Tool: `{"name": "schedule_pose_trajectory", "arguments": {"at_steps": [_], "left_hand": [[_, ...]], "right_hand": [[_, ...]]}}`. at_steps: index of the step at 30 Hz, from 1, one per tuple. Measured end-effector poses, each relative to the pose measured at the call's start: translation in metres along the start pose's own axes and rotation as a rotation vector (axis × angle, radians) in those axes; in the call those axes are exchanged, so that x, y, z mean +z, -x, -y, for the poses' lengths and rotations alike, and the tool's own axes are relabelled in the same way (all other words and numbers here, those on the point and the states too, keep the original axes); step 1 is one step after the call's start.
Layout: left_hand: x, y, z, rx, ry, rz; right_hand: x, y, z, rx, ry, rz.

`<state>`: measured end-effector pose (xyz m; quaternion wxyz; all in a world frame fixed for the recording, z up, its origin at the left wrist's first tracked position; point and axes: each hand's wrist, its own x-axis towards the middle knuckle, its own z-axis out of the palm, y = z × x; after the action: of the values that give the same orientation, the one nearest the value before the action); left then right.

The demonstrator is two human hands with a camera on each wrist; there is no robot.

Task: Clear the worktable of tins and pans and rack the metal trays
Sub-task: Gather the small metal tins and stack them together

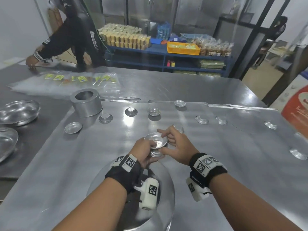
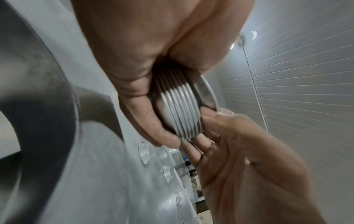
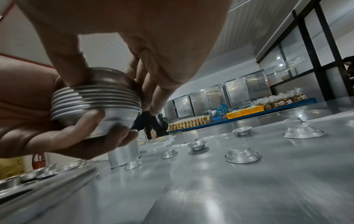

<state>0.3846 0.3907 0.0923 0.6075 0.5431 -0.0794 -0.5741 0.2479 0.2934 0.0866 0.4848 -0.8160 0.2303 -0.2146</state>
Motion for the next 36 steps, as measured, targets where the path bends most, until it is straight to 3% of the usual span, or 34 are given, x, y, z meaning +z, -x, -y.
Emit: {"name": "schedule_pose_trajectory", "arguments": {"at_steps": [6,11,17,28,36], "left_hand": [[0.035,-0.016,0.006,0.066,0.005,-0.093],[0.058,-0.031,0.015,0.065,0.031,-0.167],[0.082,-0.045,0.03,0.058,0.055,-0.233],[0.108,-0.064,0.052,0.09,0.177,-0.322],[0.109,-0.073,0.061,0.11,0.208,-0.401]], "right_hand": [[-0.041,-0.011,-0.03,0.1,-0.021,0.084],[-0.069,-0.032,-0.077,0.184,0.538,0.198],[-0.086,-0.066,-0.118,0.249,0.795,0.181],[-0.094,-0.137,-0.17,0.247,0.889,0.235],[-0.093,-0.146,-0.18,0.273,0.826,0.241]]}}
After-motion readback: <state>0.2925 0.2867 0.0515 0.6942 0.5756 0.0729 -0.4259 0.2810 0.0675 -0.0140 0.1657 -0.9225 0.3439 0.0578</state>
